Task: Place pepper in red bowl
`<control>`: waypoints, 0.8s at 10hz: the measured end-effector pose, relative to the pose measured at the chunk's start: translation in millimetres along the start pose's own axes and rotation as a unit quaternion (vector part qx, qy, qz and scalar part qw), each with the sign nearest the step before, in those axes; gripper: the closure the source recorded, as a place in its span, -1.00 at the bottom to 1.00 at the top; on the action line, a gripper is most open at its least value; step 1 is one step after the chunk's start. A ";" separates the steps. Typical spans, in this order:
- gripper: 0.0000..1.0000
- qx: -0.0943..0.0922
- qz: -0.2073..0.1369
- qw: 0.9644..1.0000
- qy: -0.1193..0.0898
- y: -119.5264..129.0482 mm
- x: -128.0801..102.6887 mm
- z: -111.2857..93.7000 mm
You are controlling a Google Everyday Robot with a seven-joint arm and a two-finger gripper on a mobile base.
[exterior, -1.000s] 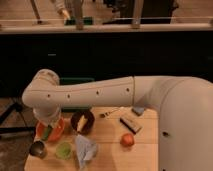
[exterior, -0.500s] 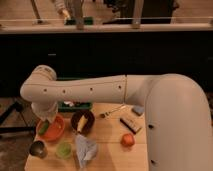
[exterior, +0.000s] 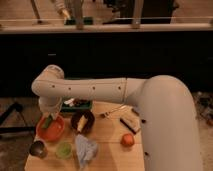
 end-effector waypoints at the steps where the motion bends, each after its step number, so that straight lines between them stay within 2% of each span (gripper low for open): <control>1: 0.23 0.001 0.002 1.000 -0.001 1.8 7.7 9.4; 4: 0.23 0.000 0.011 1.000 0.000 7.7 21.2 32.0; 5: 0.15 -0.001 0.012 1.000 0.002 8.1 24.7 35.2; 8: -0.42 -0.004 0.017 1.000 0.008 10.3 30.2 51.0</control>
